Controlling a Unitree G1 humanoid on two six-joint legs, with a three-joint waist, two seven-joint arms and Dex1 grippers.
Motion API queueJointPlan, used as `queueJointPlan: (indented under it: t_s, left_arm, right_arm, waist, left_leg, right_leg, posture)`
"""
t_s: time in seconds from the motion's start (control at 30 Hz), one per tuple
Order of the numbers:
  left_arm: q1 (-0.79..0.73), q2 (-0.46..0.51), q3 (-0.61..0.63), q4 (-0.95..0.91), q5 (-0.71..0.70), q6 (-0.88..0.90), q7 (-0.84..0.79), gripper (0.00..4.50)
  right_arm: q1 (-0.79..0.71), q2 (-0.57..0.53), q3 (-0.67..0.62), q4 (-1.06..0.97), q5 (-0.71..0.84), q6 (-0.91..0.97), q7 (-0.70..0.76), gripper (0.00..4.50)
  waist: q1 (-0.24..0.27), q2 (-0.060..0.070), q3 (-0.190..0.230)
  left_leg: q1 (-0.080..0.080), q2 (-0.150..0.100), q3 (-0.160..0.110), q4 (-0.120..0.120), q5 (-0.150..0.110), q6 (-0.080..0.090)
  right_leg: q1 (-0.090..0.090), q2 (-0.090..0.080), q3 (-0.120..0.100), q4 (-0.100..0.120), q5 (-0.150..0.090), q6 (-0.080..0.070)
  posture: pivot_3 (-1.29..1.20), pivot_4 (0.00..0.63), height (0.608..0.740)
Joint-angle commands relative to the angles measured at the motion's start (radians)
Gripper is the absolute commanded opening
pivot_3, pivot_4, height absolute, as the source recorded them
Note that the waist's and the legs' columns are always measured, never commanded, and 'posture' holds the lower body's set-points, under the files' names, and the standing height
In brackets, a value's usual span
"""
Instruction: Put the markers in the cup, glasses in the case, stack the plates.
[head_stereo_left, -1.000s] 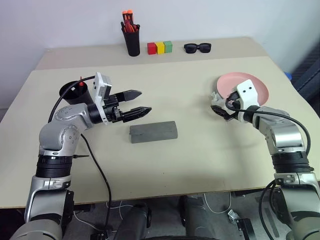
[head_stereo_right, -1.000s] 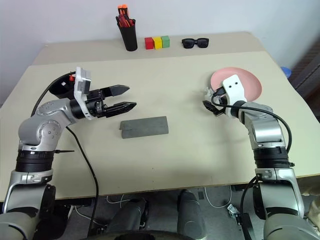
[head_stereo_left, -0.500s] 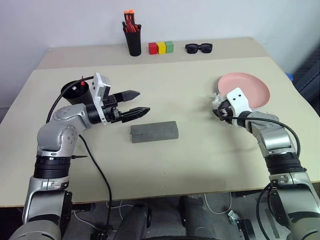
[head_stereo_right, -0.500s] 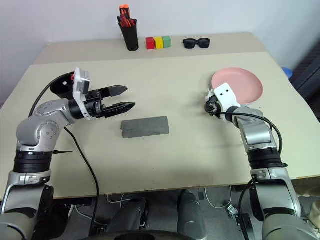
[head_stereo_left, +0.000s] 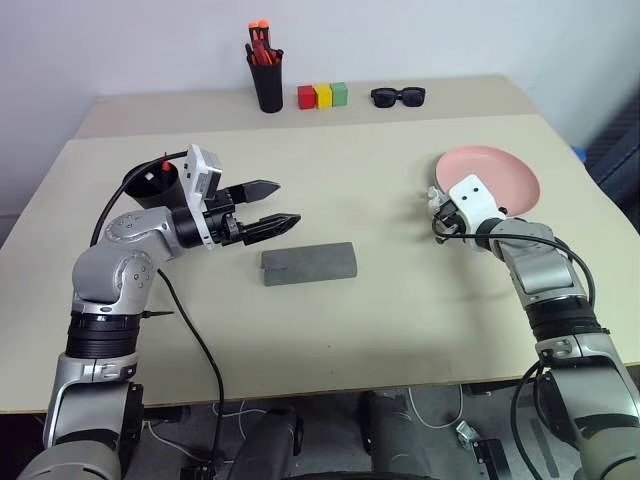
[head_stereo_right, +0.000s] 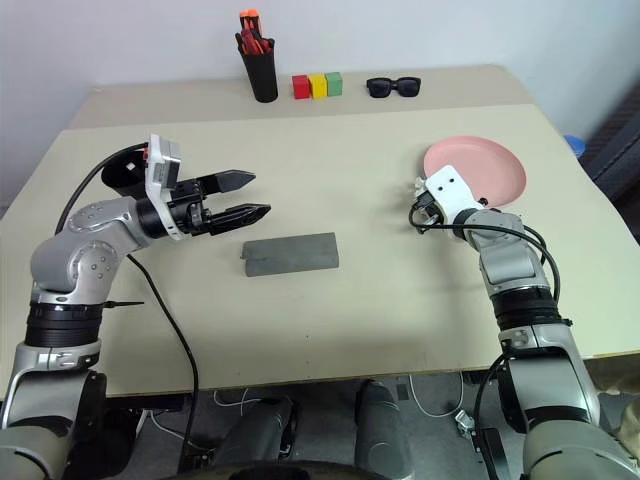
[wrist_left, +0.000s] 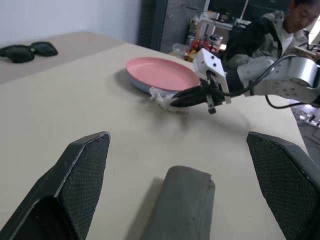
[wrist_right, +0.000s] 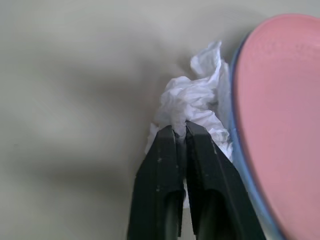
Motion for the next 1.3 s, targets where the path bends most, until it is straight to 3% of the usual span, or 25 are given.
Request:
queueJointPlan:
  t_s: [0.03,0.17,0.43,0.53,0.73,0.77,0.9,1.1,1.3]
  left_arm:
    - [0.003,0.016,0.027,-0.042,-0.026,0.006,0.002,4.50]
    - [0.007,0.013,0.026,-0.035,-0.025,-0.004,0.005,4.50]
    - [0.006,-0.006,0.017,-0.034,-0.026,-0.018,0.019,4.50]
    - [0.011,-0.003,0.021,-0.037,-0.028,-0.019,0.021,4.50]
    - [0.033,0.006,0.033,-0.052,-0.029,-0.019,0.028,4.50]
    - [0.039,0.009,0.035,-0.056,-0.028,-0.022,0.029,4.50]
    - [0.078,0.038,0.071,-0.085,-0.041,-0.019,0.025,4.50]
    - [0.224,0.102,0.169,-0.172,-0.071,-0.031,0.004,4.50]
    - [0.333,0.114,0.194,-0.242,-0.067,-0.053,0.029,4.50]
  right_arm:
    - [-0.021,0.025,-0.079,-0.103,0.129,0.071,0.082,0.06]
    - [-0.051,0.032,-0.170,-0.230,0.293,0.162,0.171,0.06]
    - [-0.207,-0.054,-0.171,0.176,0.085,-0.145,-0.106,0.06]
    - [-0.230,-0.043,-0.166,0.271,0.085,-0.174,-0.094,0.99]
    - [-0.255,-0.034,-0.156,0.322,0.063,-0.266,-0.108,4.12]
    - [-0.264,-0.033,-0.174,0.320,0.079,-0.273,-0.107,4.46]
    - [-0.242,0.005,-0.243,0.161,0.246,-0.256,0.052,4.46]
    - [0.056,-0.025,-0.120,-0.400,0.468,-0.100,0.427,4.46]
    - [0.216,-0.095,-0.113,-0.610,0.547,-0.042,0.550,4.46]
  waist:
    - [0.000,0.000,0.000]
    - [-0.005,0.001,0.000]
    - [0.004,0.000,0.000]
    - [-0.004,0.000,0.000]
    - [-0.024,0.001,0.001]
    - [-0.025,0.001,0.001]
    - [-0.030,0.001,0.001]
    - [-0.025,0.001,0.001]
    - [0.000,0.001,0.001]
  left_leg:
    - [0.000,0.000,0.000,0.000,0.000,0.000]
    - [0.000,0.001,0.000,0.000,0.000,0.000]
    - [-0.001,0.000,-0.001,0.000,0.000,0.000]
    - [-0.001,0.000,0.000,-0.001,0.001,-0.001]
    - [-0.001,0.000,0.001,-0.001,0.001,-0.002]
    - [-0.001,0.000,0.001,-0.001,0.001,-0.002]
    - [-0.001,0.000,0.001,-0.001,0.000,-0.001]
    - [-0.001,0.003,-0.001,-0.002,-0.001,0.001]
    - [-0.001,0.001,0.000,0.000,-0.001,0.001]
  right_leg:
    - [0.000,0.000,0.000,0.000,0.000,0.000]
    - [-0.001,0.000,0.000,0.000,0.000,0.000]
    - [0.000,0.000,0.000,-0.001,0.000,0.000]
    - [0.000,0.000,0.000,-0.002,0.000,0.000]
    - [-0.001,0.000,0.001,-0.001,0.000,0.000]
    - [-0.001,0.000,0.001,-0.001,0.000,0.000]
    - [-0.001,0.000,0.001,-0.001,0.000,0.000]
    - [-0.001,0.001,0.001,-0.002,0.000,0.000]
    - [0.000,-0.001,0.001,-0.002,0.000,0.000]
  posture:
    - [0.00,0.150,0.740]
    - [0.00,0.150,0.740]
    - [0.00,0.150,0.740]
    - [0.00,0.150,0.740]
    - [0.00,0.150,0.740]
    - [0.00,0.150,0.740]
    - [0.00,0.150,0.740]
    - [0.00,0.150,0.740]
    - [0.00,0.150,0.740]
